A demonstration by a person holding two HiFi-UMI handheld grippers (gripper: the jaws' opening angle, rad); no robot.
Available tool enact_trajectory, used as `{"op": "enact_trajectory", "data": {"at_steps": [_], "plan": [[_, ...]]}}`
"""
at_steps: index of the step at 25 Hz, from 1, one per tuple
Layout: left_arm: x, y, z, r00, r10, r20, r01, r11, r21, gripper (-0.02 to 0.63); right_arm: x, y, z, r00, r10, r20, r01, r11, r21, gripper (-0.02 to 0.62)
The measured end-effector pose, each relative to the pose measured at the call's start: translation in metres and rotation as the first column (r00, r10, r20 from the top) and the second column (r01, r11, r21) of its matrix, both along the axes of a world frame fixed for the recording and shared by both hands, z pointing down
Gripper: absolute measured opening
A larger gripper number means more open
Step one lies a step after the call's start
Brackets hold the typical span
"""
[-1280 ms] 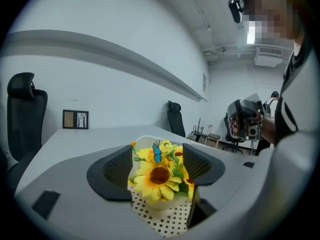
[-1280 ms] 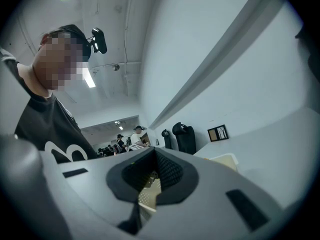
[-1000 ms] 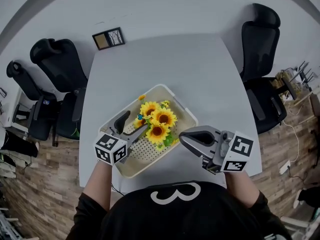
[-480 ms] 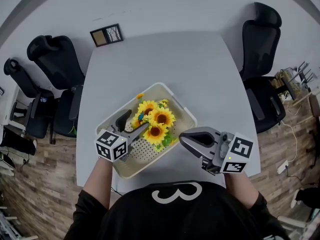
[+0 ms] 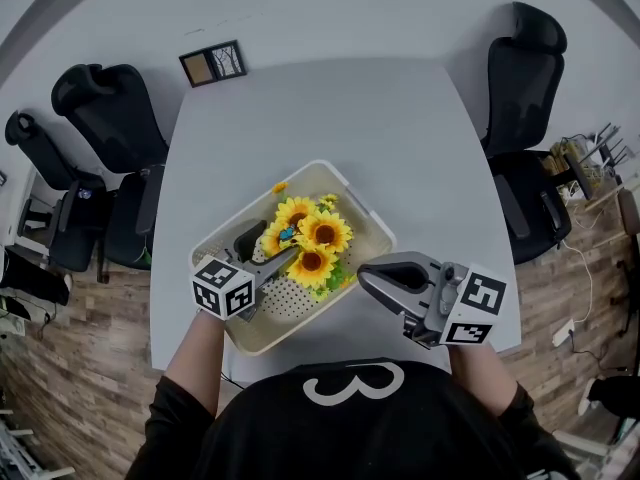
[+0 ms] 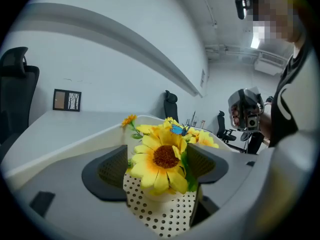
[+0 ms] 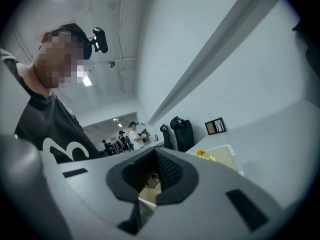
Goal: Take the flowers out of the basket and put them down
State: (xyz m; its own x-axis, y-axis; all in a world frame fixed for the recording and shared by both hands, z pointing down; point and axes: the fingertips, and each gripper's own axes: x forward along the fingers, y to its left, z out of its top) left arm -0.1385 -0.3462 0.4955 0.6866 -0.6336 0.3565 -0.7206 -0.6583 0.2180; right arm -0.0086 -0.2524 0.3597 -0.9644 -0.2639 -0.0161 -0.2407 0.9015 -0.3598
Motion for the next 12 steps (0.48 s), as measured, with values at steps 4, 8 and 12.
{"op": "enact_trajectory", "data": {"at_steps": [4, 8, 12], "plan": [[0.001, -0.001, 0.008, 0.999, 0.01, 0.035, -0.01, 1.0, -0.015, 0.364, -0.002, 0.0, 0.001, 1.0, -0.005, -0.004, 0.005, 1.0, -0.002, 0.008], [0.006, -0.001, 0.016, 0.999, 0.022, 0.027, -0.02, 0.998, -0.062, 0.362, -0.002, 0.0, 0.001, 1.0, -0.007, -0.007, 0.006, 1.0, -0.004, 0.008], [0.009, -0.002, 0.02, 1.0, 0.024, 0.012, -0.023, 0.997, -0.08, 0.362, -0.002, 0.0, 0.002, 1.0, -0.008, -0.008, 0.008, 1.0, -0.004, 0.008]]}}
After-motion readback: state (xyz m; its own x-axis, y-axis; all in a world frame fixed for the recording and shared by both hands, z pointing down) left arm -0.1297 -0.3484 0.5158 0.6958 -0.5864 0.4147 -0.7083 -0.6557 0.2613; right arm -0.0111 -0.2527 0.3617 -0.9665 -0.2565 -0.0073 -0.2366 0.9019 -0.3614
